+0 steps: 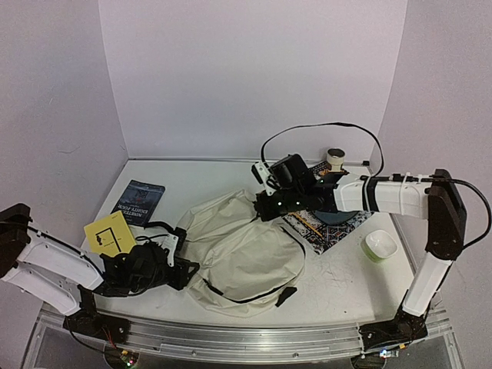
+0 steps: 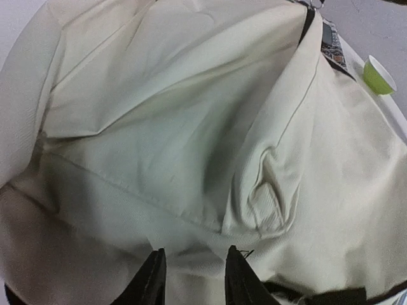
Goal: Pack the student bag
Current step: Unzip the lower front pocket of the student bag, then hold the student bag at the center of the board.
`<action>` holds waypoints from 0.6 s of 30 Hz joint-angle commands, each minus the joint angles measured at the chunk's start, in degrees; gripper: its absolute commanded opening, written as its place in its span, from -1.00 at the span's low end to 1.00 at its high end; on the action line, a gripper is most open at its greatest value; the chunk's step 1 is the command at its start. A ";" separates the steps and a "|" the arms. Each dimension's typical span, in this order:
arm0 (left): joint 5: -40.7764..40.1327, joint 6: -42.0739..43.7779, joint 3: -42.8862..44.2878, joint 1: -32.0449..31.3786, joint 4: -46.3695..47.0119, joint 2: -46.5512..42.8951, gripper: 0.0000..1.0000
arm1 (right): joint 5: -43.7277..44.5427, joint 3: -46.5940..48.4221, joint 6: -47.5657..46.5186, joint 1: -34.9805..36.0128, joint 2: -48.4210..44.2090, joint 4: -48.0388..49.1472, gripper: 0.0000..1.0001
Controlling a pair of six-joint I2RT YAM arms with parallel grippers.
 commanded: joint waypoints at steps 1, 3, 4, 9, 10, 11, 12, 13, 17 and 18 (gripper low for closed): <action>0.49 6.88 4.62 0.12 -2.34 -4.16 0.06 | -4.36 1.19 -0.97 0.98 -1.69 3.50 -1.00; 0.82 10.03 7.41 0.18 -2.37 -4.50 0.17 | -5.11 1.62 -0.82 1.95 -1.09 3.61 -1.00; 1.01 11.47 8.48 0.21 -2.37 -4.26 0.21 | -5.18 1.64 -0.71 2.28 -0.98 3.67 -1.00; 0.84 17.72 16.10 0.29 -2.37 1.34 0.34 | -5.14 1.79 -0.44 3.55 -0.98 4.04 -1.00; 0.88 18.78 17.67 0.37 -2.37 2.69 0.36 | -5.18 1.84 -0.41 3.71 -1.04 4.10 -1.00; 1.23 19.80 19.43 0.56 -2.28 4.62 0.36 | -5.19 1.92 -0.40 3.95 -1.11 4.11 -1.00; 1.72 20.57 20.86 0.79 -2.28 6.48 0.37 | -5.19 1.99 -0.45 4.09 -1.20 4.12 -1.00; 2.02 21.20 22.05 1.08 -2.28 8.40 0.37 | -5.29 2.09 -0.47 4.25 -1.21 4.12 -1.00; 4.43 24.33 26.79 2.41 -2.35 14.60 0.38 | -5.35 2.08 -0.49 4.56 -1.50 4.12 -1.00; 5.35 24.87 27.70 2.72 -2.36 16.00 0.39 | -5.36 2.06 -0.50 4.61 -1.56 4.12 -1.00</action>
